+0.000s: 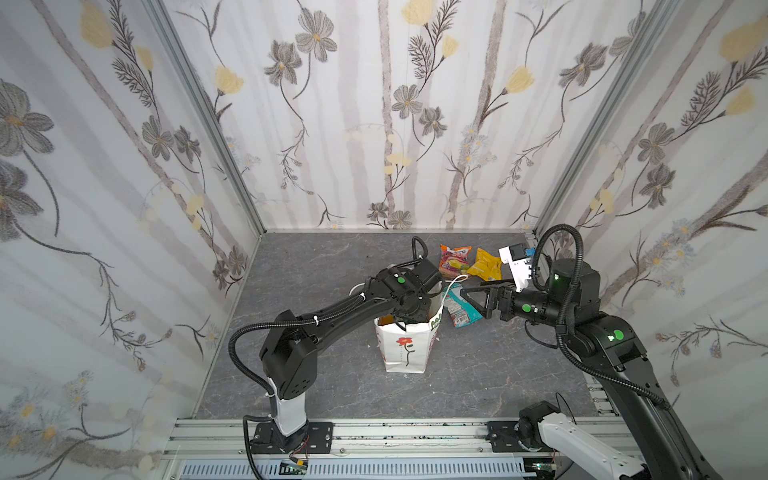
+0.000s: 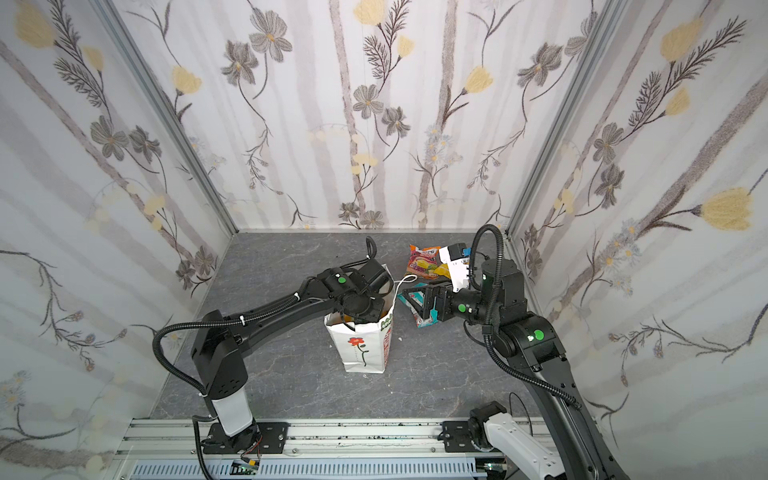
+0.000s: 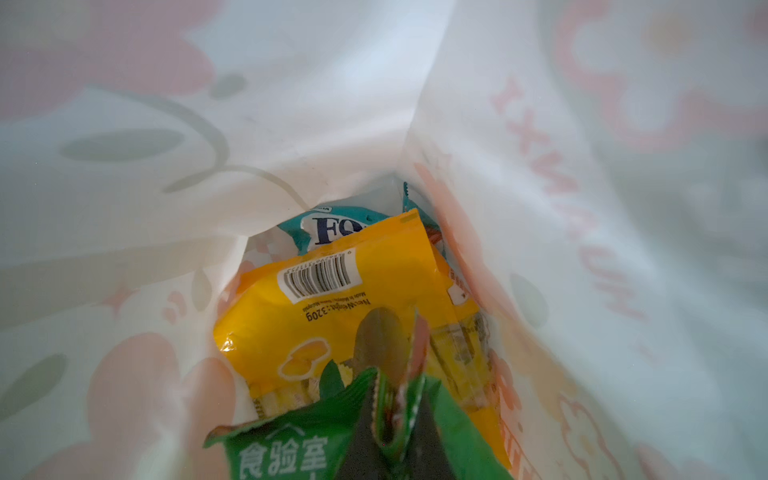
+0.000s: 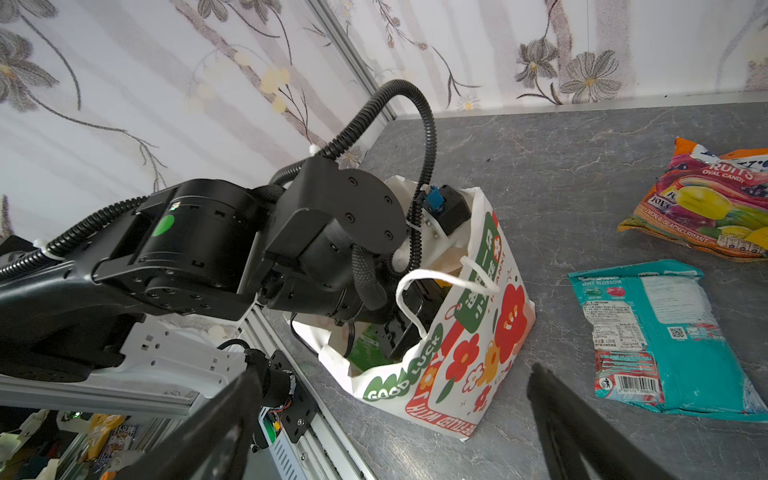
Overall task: Take the snacks out of the paper bag
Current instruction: 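Reach the left gripper down and close on the green chip pack, then lift the green chip pack out of the bag with the left gripper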
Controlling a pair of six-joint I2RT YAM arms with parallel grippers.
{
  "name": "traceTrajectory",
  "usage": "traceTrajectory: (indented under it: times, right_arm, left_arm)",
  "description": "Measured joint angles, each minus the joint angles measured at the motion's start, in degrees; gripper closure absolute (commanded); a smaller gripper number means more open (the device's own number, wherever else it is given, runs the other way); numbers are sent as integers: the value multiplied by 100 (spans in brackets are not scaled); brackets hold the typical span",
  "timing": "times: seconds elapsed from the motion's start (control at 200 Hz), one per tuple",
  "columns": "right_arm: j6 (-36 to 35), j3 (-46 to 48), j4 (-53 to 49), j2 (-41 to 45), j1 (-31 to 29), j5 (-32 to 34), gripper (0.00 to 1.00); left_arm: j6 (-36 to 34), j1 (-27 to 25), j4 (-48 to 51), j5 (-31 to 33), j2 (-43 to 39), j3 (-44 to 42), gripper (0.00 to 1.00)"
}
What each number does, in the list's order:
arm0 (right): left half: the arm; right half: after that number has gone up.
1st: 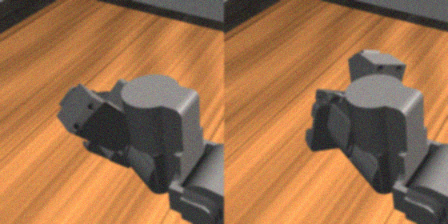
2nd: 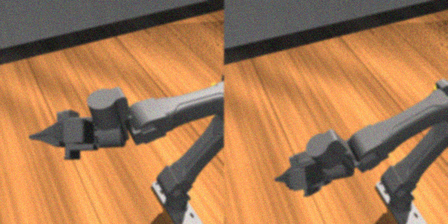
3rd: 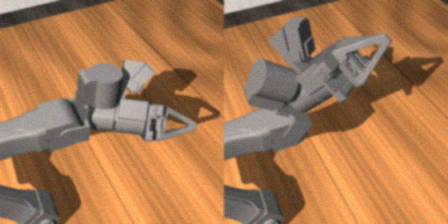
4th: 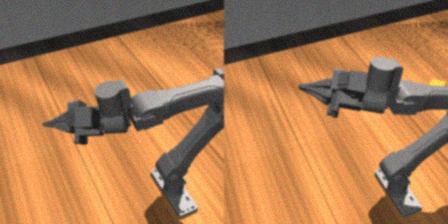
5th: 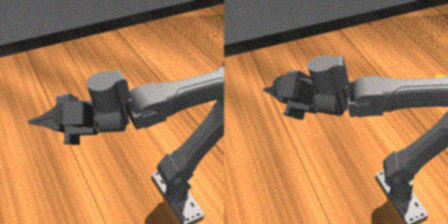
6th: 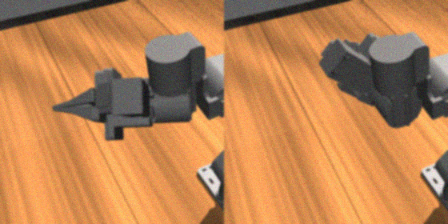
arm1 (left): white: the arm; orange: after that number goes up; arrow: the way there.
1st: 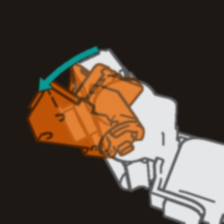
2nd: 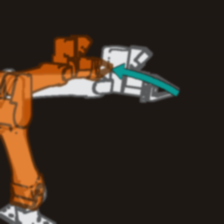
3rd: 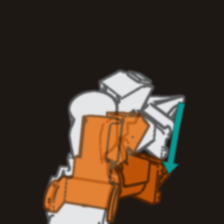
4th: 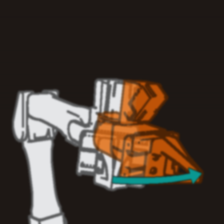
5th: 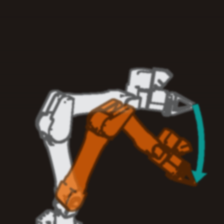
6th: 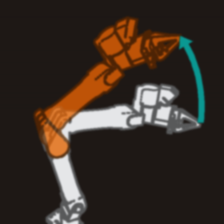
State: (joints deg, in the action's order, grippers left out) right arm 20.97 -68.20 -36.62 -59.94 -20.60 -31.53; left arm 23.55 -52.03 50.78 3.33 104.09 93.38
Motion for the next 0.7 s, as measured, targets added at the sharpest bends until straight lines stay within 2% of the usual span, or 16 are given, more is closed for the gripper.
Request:
traceTrajectory:
  times: [0.699]
  right_arm:
    - [114,-26,72,188,7,262,1]
  left_arm:
    - [-46,0,284,210,-785,636,100]
